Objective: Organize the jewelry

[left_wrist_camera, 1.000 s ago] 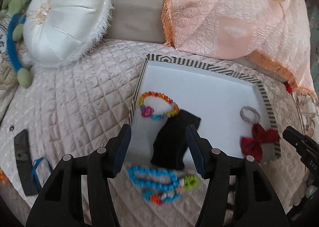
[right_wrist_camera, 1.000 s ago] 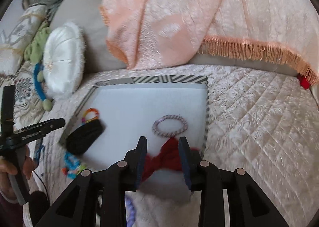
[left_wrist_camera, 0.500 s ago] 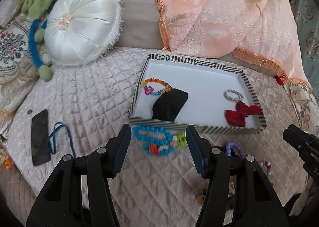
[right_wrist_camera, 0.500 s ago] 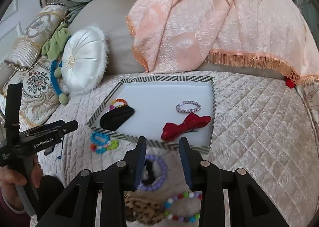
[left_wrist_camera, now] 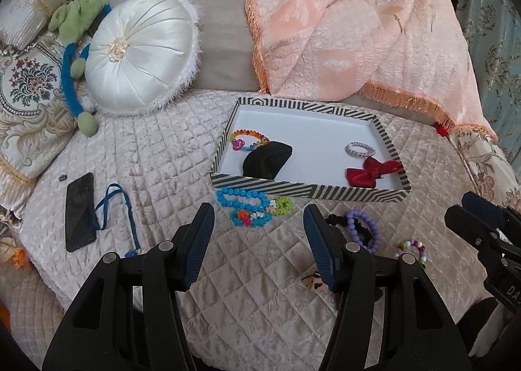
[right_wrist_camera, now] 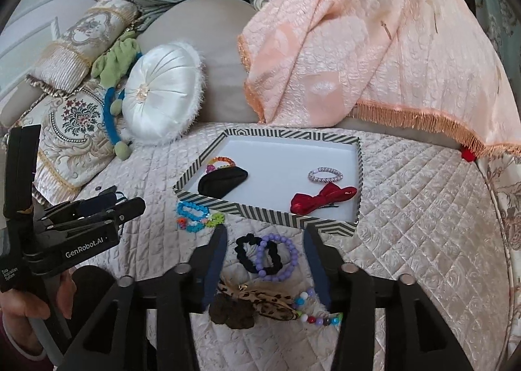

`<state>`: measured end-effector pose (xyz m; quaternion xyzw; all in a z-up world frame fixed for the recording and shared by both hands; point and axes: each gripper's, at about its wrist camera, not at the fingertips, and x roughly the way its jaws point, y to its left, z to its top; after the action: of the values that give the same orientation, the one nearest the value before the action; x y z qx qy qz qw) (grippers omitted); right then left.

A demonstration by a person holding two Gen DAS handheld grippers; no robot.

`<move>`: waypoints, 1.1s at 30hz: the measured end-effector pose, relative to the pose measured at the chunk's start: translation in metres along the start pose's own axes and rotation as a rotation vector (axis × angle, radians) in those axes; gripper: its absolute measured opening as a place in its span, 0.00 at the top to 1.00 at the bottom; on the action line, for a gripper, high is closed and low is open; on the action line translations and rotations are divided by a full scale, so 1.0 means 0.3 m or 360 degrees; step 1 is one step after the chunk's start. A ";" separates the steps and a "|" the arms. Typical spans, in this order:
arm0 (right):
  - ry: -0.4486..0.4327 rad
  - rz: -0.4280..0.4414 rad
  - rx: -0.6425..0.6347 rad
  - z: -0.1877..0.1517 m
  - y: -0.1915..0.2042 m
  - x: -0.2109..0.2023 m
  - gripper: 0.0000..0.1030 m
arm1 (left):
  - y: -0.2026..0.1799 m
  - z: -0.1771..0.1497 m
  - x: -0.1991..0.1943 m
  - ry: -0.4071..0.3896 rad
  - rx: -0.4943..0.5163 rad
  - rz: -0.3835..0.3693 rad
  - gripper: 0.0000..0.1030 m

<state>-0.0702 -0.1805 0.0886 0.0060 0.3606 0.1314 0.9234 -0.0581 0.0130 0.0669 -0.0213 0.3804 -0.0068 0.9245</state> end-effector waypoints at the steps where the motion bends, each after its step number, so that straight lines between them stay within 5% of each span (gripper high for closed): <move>1: -0.0009 0.0000 0.0000 0.000 0.003 -0.008 0.47 | 0.000 -0.001 -0.007 -0.0005 0.0003 0.0000 0.45; 33: 0.0022 -0.0033 -0.0032 -0.013 0.017 -0.012 0.45 | 0.012 -0.011 0.002 0.0021 -0.0008 0.0009 0.45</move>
<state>-0.0765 -0.1767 0.0886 -0.0078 0.3658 0.1254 0.9222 -0.0601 0.0165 0.0638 -0.0223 0.3867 -0.0033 0.9219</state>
